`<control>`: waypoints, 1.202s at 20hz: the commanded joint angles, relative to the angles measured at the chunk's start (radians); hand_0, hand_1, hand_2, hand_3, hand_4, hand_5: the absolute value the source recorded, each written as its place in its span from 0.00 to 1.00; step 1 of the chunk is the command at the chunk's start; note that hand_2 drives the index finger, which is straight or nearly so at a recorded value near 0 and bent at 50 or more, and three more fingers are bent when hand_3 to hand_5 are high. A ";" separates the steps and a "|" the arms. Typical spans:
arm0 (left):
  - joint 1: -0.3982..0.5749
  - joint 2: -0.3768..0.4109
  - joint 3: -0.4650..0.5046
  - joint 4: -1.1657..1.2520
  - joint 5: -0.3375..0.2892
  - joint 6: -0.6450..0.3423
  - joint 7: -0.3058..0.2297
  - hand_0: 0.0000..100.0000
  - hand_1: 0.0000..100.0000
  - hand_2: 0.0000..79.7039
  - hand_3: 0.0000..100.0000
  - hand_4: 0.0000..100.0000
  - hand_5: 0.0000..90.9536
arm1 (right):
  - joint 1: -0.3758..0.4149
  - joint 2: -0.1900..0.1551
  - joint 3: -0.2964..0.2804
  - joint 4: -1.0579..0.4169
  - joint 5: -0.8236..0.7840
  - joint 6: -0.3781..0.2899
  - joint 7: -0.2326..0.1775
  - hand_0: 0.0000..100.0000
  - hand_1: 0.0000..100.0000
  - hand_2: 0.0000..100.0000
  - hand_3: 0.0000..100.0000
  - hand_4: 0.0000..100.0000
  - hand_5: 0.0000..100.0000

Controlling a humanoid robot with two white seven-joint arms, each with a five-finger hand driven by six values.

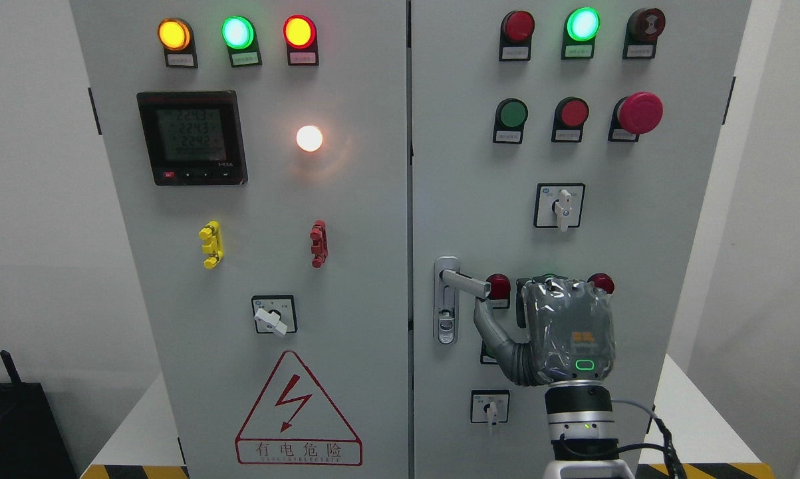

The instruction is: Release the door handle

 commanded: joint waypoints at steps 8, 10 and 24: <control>0.000 -0.001 0.011 0.017 0.000 0.001 0.001 0.12 0.39 0.00 0.00 0.00 0.00 | 0.136 -0.004 0.006 -0.127 -0.003 -0.124 -0.055 0.43 0.13 0.88 1.00 0.94 0.95; -0.001 0.001 0.011 0.017 0.000 0.001 0.001 0.12 0.39 0.00 0.00 0.00 0.00 | 0.182 -0.007 0.000 -0.156 -0.004 -0.166 -0.095 0.43 0.13 0.83 1.00 0.93 0.93; 0.000 -0.001 0.011 0.017 0.000 0.001 0.001 0.12 0.39 0.00 0.00 0.00 0.00 | 0.391 -0.111 -0.124 -0.313 -0.277 -0.363 -0.133 0.47 0.05 0.26 0.30 0.16 0.03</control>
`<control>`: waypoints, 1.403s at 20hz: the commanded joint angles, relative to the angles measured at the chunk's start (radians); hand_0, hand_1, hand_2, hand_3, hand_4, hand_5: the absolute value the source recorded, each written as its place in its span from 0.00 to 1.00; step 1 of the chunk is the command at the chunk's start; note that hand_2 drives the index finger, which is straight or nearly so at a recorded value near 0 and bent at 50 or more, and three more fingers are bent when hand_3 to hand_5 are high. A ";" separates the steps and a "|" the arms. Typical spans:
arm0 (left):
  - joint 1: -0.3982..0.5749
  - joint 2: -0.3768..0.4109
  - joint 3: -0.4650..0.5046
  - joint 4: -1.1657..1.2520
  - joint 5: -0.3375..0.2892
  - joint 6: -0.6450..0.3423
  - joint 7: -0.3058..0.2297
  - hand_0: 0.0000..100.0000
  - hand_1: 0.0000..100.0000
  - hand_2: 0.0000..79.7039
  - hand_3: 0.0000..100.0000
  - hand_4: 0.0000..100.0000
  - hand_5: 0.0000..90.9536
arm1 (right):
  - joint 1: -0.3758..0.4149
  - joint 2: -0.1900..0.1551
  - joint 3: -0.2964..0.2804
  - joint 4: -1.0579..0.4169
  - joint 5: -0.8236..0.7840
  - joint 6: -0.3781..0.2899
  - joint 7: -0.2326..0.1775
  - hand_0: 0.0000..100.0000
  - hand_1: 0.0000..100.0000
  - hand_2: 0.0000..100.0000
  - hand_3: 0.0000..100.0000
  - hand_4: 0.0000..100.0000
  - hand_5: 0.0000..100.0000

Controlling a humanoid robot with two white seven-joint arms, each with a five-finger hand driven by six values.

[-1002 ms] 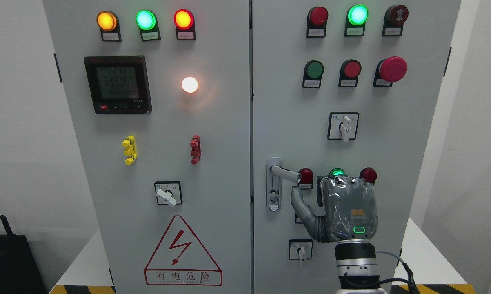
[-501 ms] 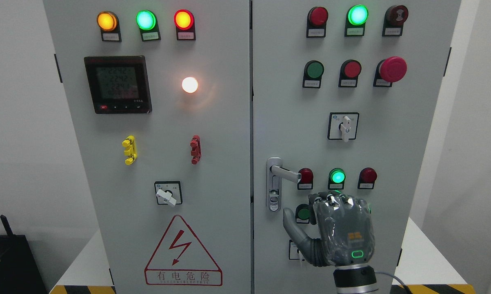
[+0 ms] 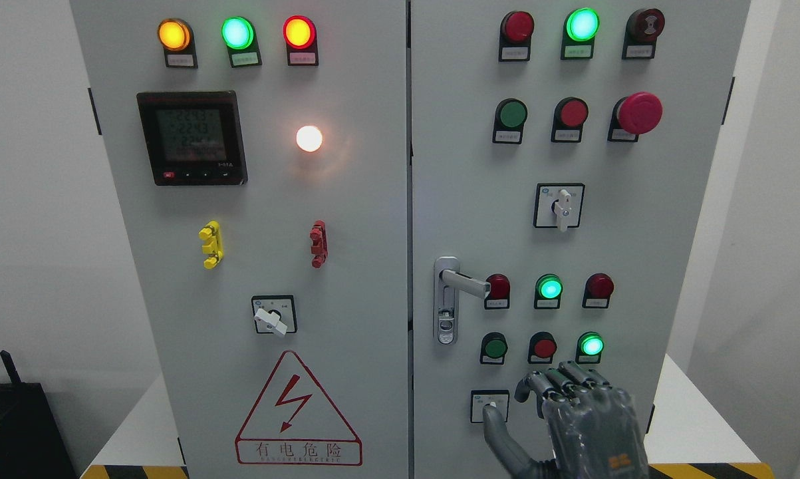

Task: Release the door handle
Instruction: 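Open the right hand and withdraw it down from the handle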

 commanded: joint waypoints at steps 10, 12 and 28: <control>-0.001 0.001 0.011 0.017 0.000 0.001 0.001 0.12 0.39 0.00 0.00 0.00 0.00 | -0.002 -0.009 -0.102 -0.078 -0.098 -0.041 0.068 0.45 0.06 0.12 0.11 0.02 0.00; 0.000 0.001 0.011 0.017 0.000 0.001 0.001 0.12 0.39 0.00 0.00 0.00 0.00 | -0.002 0.001 -0.102 -0.078 -0.098 -0.041 0.063 0.44 0.07 0.11 0.11 0.01 0.00; 0.000 0.001 0.011 0.017 0.000 0.001 0.001 0.12 0.39 0.00 0.00 0.00 0.00 | -0.024 0.047 -0.102 -0.081 -0.098 -0.040 0.066 0.41 0.11 0.09 0.11 0.00 0.00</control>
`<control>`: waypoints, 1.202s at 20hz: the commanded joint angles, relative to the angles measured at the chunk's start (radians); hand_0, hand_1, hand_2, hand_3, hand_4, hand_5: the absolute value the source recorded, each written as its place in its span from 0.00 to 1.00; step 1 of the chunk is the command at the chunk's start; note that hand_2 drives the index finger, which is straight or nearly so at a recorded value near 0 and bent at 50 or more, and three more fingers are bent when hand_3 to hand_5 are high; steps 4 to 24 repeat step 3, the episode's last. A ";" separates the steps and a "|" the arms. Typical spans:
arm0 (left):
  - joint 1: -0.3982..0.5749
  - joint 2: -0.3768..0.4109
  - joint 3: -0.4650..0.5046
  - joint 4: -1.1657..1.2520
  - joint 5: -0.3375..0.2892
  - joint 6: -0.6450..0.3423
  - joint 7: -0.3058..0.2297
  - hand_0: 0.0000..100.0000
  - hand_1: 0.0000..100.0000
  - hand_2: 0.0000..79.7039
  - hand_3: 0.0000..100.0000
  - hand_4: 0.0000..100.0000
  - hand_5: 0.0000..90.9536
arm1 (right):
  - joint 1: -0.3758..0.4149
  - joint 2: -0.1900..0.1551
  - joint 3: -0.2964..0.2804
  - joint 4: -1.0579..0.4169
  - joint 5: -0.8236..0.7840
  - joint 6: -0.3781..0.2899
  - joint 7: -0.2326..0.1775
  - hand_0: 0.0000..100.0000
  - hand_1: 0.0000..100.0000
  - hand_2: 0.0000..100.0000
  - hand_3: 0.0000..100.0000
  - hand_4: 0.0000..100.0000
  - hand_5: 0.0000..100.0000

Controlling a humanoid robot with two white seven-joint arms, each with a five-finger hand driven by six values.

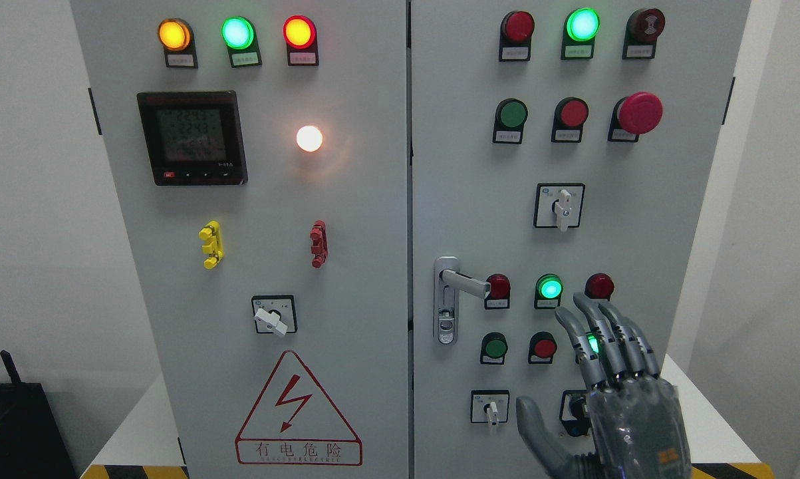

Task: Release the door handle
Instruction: 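Open the right hand and withdraw it down from the handle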

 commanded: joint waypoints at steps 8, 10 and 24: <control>-0.001 0.000 0.011 0.017 0.000 0.001 0.001 0.12 0.39 0.00 0.00 0.00 0.00 | -0.001 0.025 -0.036 -0.010 -0.001 -0.001 0.001 0.41 0.12 0.09 0.12 0.00 0.00; -0.001 0.000 0.011 0.017 0.000 0.001 0.001 0.12 0.39 0.00 0.00 0.00 0.00 | -0.001 0.025 -0.036 -0.010 -0.001 -0.001 0.001 0.41 0.12 0.09 0.12 0.00 0.00; -0.001 0.000 0.011 0.017 0.000 0.001 0.001 0.12 0.39 0.00 0.00 0.00 0.00 | -0.001 0.025 -0.036 -0.010 -0.001 -0.001 0.001 0.41 0.12 0.09 0.12 0.00 0.00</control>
